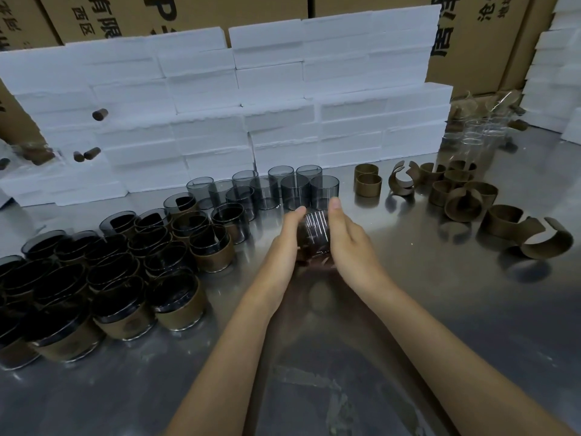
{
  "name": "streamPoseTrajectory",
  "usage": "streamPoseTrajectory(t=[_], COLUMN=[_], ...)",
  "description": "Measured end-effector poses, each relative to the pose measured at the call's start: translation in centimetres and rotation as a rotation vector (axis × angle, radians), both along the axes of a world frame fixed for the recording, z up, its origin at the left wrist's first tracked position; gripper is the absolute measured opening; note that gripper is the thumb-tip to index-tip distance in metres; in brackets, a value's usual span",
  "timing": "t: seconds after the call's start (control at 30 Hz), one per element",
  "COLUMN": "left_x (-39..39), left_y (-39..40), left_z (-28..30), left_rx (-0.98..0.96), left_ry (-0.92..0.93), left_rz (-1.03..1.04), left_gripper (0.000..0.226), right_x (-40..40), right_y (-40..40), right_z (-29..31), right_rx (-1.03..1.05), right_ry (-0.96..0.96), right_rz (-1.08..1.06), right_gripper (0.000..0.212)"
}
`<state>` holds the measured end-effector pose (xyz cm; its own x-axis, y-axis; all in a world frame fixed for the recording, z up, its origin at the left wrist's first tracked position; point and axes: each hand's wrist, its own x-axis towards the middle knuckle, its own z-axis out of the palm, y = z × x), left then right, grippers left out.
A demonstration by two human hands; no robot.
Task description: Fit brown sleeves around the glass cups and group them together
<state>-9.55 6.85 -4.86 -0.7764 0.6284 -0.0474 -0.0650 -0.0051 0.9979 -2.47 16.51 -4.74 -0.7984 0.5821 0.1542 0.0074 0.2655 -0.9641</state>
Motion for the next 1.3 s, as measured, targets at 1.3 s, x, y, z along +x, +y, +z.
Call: streamPoseTrajectory(t=[1.3], left_x=[0.6], left_y=[-0.5], left_z=[0.3], left_rx=[0.242], left_ry=[-0.275], left_rz=[0.287], left_gripper=[0.04], right_x=[-0.4], right_y=[-1.2], right_z=[0.6], right_rx=[-0.451], right_ry=[-0.18], right_rz=[0.25], right_gripper=[0.076])
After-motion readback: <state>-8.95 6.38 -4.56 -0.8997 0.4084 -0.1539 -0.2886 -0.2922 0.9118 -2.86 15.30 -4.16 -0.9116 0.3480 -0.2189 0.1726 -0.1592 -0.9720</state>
